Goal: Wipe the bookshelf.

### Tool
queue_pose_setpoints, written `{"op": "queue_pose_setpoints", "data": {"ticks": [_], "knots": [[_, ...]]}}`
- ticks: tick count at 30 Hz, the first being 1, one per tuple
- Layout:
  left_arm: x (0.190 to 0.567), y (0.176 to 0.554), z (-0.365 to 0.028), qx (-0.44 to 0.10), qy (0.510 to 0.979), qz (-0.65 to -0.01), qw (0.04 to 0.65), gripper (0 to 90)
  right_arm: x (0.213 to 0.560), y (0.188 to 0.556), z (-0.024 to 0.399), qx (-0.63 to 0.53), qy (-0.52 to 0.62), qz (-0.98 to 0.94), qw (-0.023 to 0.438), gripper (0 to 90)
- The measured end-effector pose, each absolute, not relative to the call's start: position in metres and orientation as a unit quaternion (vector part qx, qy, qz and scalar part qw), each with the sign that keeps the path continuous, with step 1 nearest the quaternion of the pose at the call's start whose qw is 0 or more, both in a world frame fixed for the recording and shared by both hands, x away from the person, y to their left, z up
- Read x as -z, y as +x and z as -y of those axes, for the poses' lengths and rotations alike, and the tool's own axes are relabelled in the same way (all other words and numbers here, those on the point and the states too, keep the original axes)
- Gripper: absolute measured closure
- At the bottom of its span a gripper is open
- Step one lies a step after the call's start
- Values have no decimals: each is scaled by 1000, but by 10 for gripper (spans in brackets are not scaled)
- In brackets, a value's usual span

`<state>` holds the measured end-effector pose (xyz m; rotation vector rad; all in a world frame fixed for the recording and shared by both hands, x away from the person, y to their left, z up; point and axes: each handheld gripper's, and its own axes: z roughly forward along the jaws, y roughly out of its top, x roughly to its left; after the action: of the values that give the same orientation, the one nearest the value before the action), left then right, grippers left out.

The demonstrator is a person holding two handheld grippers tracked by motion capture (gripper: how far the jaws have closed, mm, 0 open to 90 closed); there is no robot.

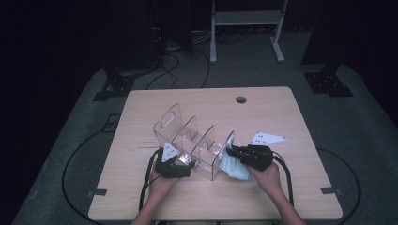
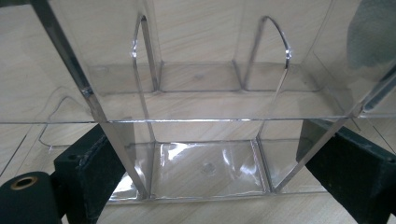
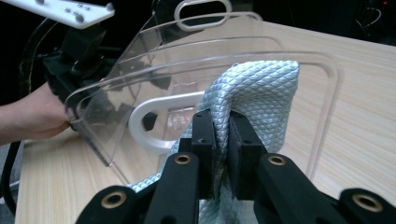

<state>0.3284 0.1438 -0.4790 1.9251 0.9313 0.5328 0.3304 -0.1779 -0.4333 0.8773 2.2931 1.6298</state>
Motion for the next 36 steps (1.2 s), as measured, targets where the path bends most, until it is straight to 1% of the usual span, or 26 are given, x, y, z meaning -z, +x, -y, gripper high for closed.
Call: {"op": "queue_pose_setpoints", "data": {"ticks": [5, 7, 9, 13, 15, 19, 20, 25, 32, 36], "knots": [[479, 329, -145, -214, 780, -376, 452, 76, 437, 314, 161, -550, 267, -786, 86, 820], [479, 329, -146, -214, 779, -376, 454, 77, 436, 306, 157, -550, 261, -788, 92, 821], [479, 328, -146, -213, 779, -376, 453, 79, 436, 302, 157, -556, 259, -786, 82, 821], [479, 329, -145, -214, 779, -376, 454, 80, 433, 296, 159, -558, 253, -786, 83, 822], [479, 329, -144, -215, 779, -375, 453, 80, 429, 292, 158, -569, 246, -781, 75, 823], [479, 329, -145, -214, 779, -376, 454, 80, 423, 285, 151, -574, 228, -782, 87, 823], [479, 329, -145, -214, 779, -376, 454, 80, 424, 284, 150, -573, 225, -783, 91, 823], [479, 329, -145, -216, 780, -375, 453, 80, 442, 284, 146, -560, 233, -792, 73, 822], [479, 329, -145, -215, 780, -375, 452, 80, 432, 278, 143, -563, 219, -792, 93, 823], [479, 329, -145, -215, 782, -374, 450, 80, 454, 278, 141, -553, 235, -795, 83, 822]]}}
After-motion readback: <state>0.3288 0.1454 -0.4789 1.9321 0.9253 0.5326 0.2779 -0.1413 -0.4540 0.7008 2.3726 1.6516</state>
